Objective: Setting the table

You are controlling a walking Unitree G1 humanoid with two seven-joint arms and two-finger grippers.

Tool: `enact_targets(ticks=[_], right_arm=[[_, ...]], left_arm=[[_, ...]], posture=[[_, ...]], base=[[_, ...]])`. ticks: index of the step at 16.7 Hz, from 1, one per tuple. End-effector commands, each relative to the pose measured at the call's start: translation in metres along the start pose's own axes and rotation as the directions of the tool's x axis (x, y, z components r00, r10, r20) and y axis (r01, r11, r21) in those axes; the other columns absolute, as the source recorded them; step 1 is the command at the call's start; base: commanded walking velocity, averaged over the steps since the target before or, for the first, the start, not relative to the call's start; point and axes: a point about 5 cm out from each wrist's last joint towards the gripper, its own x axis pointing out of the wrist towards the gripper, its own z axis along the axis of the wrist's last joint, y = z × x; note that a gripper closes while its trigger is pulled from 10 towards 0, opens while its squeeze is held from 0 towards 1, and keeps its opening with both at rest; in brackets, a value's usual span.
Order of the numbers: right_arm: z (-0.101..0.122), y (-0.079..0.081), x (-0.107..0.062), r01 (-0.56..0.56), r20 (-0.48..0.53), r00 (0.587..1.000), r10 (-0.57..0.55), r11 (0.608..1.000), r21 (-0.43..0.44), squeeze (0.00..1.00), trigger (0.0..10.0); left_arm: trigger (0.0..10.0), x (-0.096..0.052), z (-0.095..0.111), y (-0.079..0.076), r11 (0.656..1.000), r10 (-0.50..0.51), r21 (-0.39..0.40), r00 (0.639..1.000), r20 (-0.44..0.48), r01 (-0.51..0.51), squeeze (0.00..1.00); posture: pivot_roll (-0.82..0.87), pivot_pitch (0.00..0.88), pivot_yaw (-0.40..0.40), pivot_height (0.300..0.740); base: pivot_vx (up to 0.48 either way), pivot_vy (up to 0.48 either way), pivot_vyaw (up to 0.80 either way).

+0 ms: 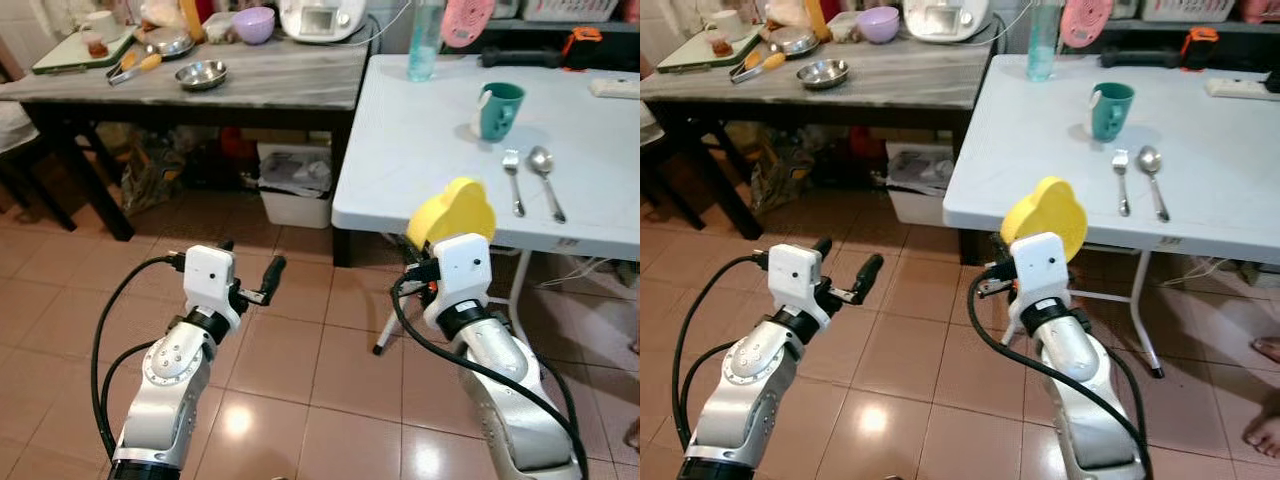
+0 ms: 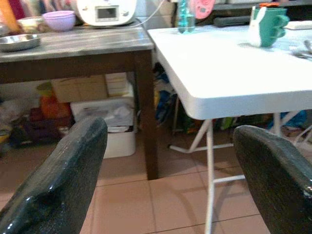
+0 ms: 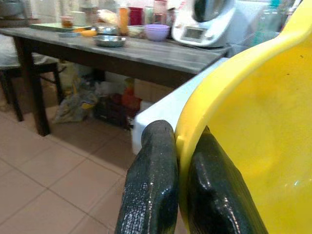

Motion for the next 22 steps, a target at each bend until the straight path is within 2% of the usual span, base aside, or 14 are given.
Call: enact_targets(ticks=[1, 12, 14, 17, 22], right_arm=[[0.0048, 0.0013, 0.0018, 0.0, 0.025, 1.0, 0.0, 1.0, 0.0, 0.0, 10.0], [0.0053, 0.0009, 0.0024, 0.0, 0.032, 0.999, 0.0, 1.0, -0.006, 0.0, 10.0], [0.0054, 0.0007, 0.0028, 0.001, 0.033, 0.999, -0.001, 1.0, -0.007, 0.0, 10.0], [0.0052, 0.0014, 0.0029, 0.002, 0.033, 0.999, -0.001, 1.0, -0.006, 0.0, 10.0], [0.0052, 0.0019, 0.0048, -0.003, 0.036, 0.999, 0.003, 1.0, -0.007, 0.0, 10.0]], left_arm=[[10.0, -0.0008, 0.0023, 0.0009, 1.0, -0.006, 0.011, 1.0, 0.01, 0.006, 0.0], [10.0, -0.0001, -0.0009, 0.002, 1.0, 0.009, 0.005, 1.0, -0.016, -0.008, 0.0], [10.0, 0.0005, -0.0008, 0.004, 0.999, 0.039, -0.024, 0.999, -0.015, -0.039, 0.0], [10.0, 0.0001, -0.0029, 0.0054, 1.0, 0.023, -0.004, 0.999, -0.034, -0.023, 0.0], [10.0, 0.0008, -0.003, 0.0019, 1.0, 0.004, -0.015, 0.999, -0.037, -0.005, 0.0]], posture=[[-0.07, 0.072, 0.091, 0.74], [-0.07, 0.072, 0.093, 0.74], [-0.07, 0.071, 0.094, 0.74], [-0.06, 0.071, 0.096, 0.74], [-0.06, 0.068, 0.094, 0.74]], base=[[0.405, 0.0, 0.0], [0.404, 0.0, 0.0], [0.0, 0.0, 0.0], [0.0, 0.0, 0.0], [0.0, 0.404, 0.0]])
